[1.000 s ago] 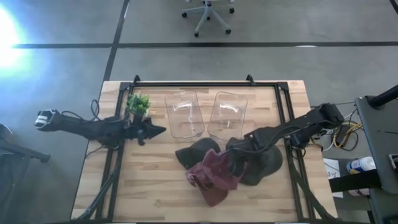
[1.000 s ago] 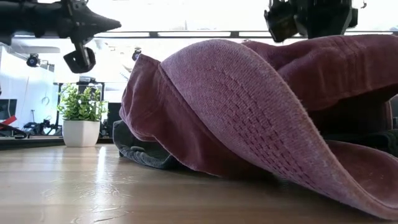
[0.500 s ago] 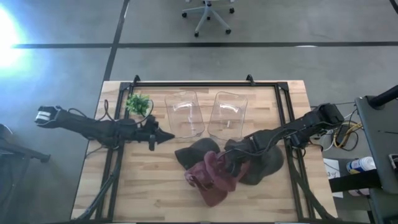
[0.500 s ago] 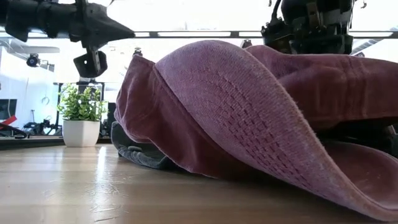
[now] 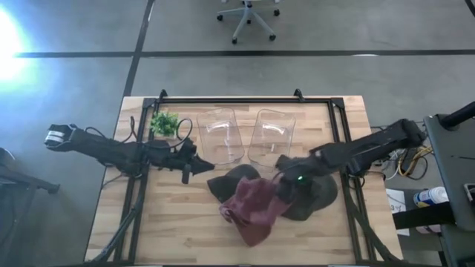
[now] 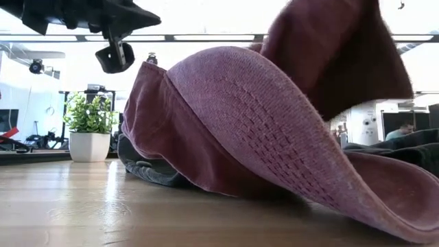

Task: Pick & Place hat
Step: Put the right red cap into the right transparent bin

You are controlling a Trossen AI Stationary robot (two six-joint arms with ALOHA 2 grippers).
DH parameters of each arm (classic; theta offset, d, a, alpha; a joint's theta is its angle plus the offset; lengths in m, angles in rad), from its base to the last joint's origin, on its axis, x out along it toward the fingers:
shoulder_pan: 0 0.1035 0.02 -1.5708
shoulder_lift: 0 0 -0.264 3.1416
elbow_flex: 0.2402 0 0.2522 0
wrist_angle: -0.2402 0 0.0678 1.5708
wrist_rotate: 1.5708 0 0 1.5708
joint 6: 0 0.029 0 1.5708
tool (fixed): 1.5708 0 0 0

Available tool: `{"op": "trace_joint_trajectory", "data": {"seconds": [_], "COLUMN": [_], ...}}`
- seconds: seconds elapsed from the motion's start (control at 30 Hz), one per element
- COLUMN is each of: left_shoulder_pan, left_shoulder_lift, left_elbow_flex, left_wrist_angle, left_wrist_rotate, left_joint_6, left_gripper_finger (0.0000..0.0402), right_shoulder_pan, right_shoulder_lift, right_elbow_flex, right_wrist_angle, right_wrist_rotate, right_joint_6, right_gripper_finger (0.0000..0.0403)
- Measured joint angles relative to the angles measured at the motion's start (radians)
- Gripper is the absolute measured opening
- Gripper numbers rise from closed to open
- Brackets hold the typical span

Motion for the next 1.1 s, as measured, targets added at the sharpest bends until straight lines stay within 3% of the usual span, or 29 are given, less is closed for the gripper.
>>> {"op": "trace_joint_trajectory", "data": {"seconds": [0.27, 0.47, 0.57, 0.8, 0.97, 1.1], "left_shoulder_pan": [-0.009, -0.061, -0.079, -0.081, -0.062, -0.04], "left_shoulder_lift": [0.046, 0.222, 0.336, 0.489, 0.563, 0.62], "left_elbow_flex": [0.087, 0.224, 0.278, 0.367, 0.386, 0.41], "left_wrist_angle": [0.002, -0.117, -0.154, -0.12, 0.086, 0.098], "left_wrist_rotate": [0.071, 0.122, 0.103, -0.099, -0.107, -0.11], "left_joint_6": [-0.048, -0.047, -0.021, 0.017, 0.079, 0.093], "left_gripper_finger": [0.0, 0.0, 0.0, 0.0, 0.0, 0.0], "right_shoulder_pan": [-0.009, -0.054, -0.071, -0.075, -0.075, -0.074], "right_shoulder_lift": [-0.145, -0.177, -0.18, -0.15, -0.115, -0.072], "right_elbow_flex": [0.03, 0.042, 0.073, 0.128, 0.148, 0.184], "right_wrist_angle": [-0.133, -0.056, -0.051, -0.043, 0.033, 0.058], "right_wrist_rotate": [0.235, 0.321, 0.336, 0.341, 0.329, 0.297], "right_joint_6": [0.113, 0.101, 0.082, 0.055, 0.027, 0.008], "right_gripper_finger": [0.0008, 0.0008, 0.0008, 0.0008, 0.0008, 0.0008]}}
